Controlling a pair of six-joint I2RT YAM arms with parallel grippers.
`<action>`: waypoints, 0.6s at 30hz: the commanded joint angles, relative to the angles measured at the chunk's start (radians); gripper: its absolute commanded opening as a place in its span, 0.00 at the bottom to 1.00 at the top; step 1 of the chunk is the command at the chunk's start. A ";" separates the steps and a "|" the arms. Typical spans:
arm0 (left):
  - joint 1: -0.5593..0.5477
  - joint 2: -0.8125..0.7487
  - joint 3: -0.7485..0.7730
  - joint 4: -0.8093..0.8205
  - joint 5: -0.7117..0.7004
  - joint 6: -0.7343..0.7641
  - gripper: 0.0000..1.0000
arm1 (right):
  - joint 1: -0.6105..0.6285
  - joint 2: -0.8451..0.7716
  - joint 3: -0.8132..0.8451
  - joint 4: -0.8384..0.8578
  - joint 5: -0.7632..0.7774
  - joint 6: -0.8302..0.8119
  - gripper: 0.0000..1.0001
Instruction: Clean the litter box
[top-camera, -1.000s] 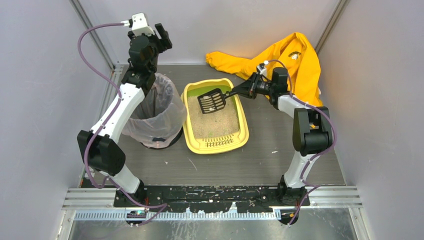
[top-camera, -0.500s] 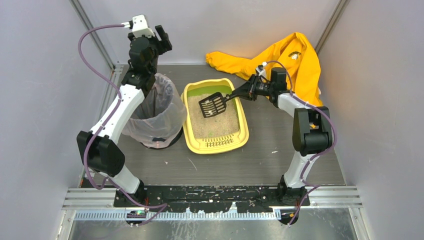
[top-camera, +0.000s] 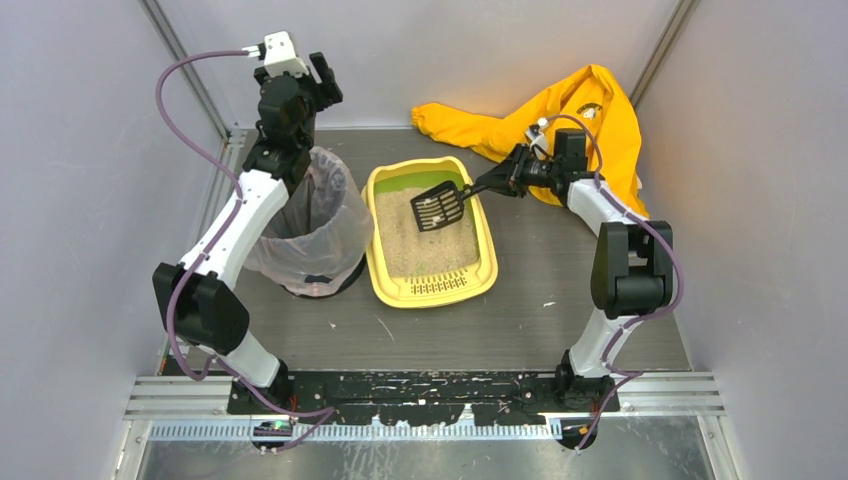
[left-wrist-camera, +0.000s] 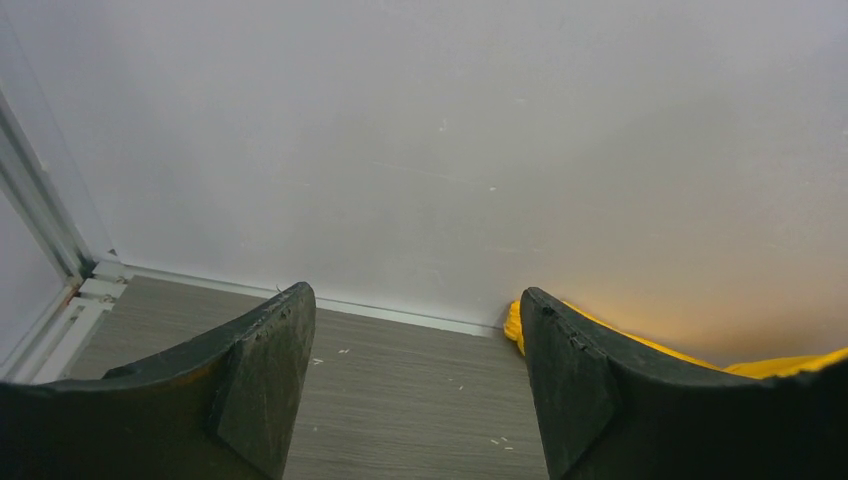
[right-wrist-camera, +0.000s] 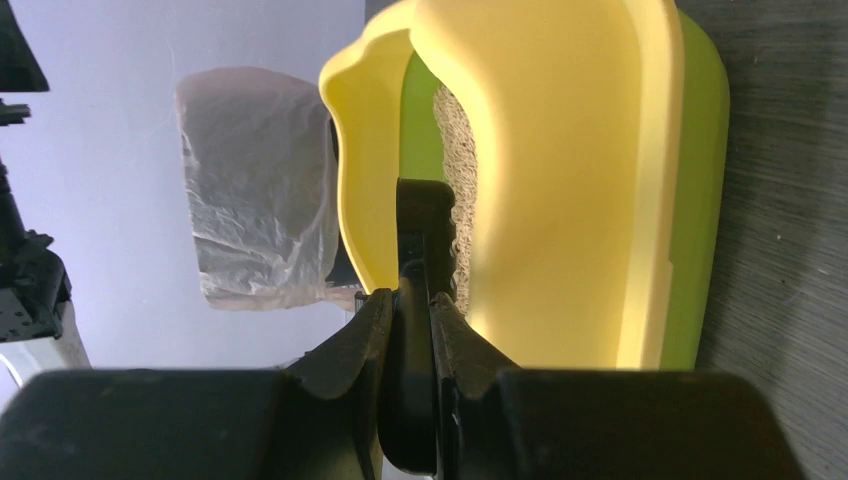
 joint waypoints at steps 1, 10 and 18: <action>-0.003 -0.042 0.019 0.004 -0.061 0.067 0.75 | 0.001 -0.091 0.099 -0.025 0.005 0.015 0.01; 0.075 -0.042 0.009 -0.017 -0.066 0.106 0.77 | 0.046 -0.076 0.372 -0.203 0.027 0.013 0.01; 0.157 -0.061 -0.005 -0.057 -0.039 0.014 0.78 | 0.132 0.033 0.687 -0.341 0.034 -0.006 0.01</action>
